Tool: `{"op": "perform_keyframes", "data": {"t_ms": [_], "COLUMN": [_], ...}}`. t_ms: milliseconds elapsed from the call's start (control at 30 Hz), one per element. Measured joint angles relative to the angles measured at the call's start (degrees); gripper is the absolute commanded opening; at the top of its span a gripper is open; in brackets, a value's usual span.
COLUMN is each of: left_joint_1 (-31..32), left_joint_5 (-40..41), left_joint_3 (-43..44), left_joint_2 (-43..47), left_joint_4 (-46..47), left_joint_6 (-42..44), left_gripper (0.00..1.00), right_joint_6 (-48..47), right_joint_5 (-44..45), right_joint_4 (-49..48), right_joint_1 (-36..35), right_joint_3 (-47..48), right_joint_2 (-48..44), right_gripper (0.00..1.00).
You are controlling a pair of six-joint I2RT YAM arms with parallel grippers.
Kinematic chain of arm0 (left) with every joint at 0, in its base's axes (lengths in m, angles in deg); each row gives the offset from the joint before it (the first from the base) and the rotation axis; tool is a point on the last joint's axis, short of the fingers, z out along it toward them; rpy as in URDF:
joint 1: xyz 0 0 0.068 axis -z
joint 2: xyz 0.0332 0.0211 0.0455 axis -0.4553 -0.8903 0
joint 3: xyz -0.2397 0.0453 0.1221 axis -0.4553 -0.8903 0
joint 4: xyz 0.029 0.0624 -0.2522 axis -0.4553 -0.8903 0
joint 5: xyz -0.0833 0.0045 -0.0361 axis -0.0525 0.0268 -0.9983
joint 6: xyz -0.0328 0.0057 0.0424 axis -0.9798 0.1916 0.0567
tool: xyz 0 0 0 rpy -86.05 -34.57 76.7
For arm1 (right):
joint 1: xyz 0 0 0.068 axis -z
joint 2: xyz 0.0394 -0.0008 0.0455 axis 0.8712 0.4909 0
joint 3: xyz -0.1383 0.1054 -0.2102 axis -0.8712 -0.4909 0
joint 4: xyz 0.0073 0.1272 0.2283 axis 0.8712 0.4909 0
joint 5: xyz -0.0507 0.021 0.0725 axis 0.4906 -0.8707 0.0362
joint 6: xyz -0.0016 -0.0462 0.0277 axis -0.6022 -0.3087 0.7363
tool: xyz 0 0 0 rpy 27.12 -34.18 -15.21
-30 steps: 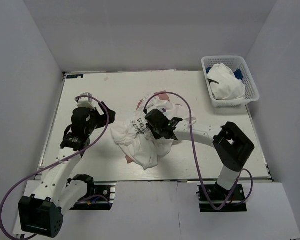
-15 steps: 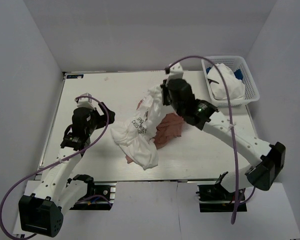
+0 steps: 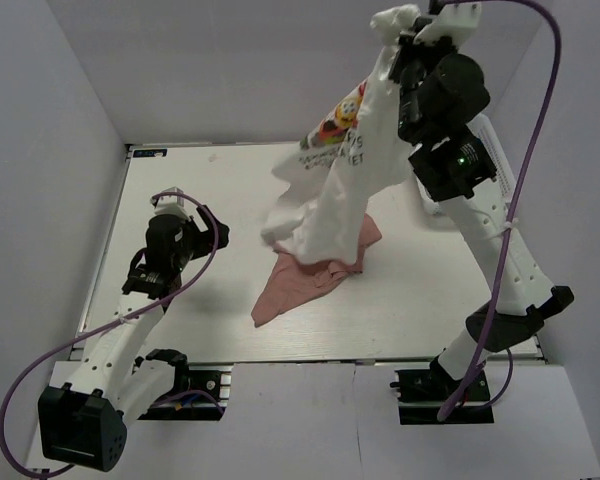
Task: Fold and stack the t-shirts
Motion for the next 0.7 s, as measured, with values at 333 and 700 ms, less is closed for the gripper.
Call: {"op": "perform_keyframes", "data": {"t_ms": [333, 700], "left_joint_1": [0.0, 0.0], "left_joint_5": [0.6, 0.5], "left_joint_3": [0.0, 0.2], "left_joint_2": [-3.2, -5.6], "left_joint_4": [0.6, 0.2], "left_joint_6": [0.0, 0.0], "left_gripper": [1.00, 1.00], "right_joint_6": [-5.9, 17.0], "right_joint_5": [-7.9, -14.6], "right_joint_4": [0.8, 11.5], "right_joint_1": [2.2, 5.6], "right_joint_3": [-2.2, -38.7], "right_joint_2": [0.1, 5.4], "right_gripper": [0.00, 0.00]}}
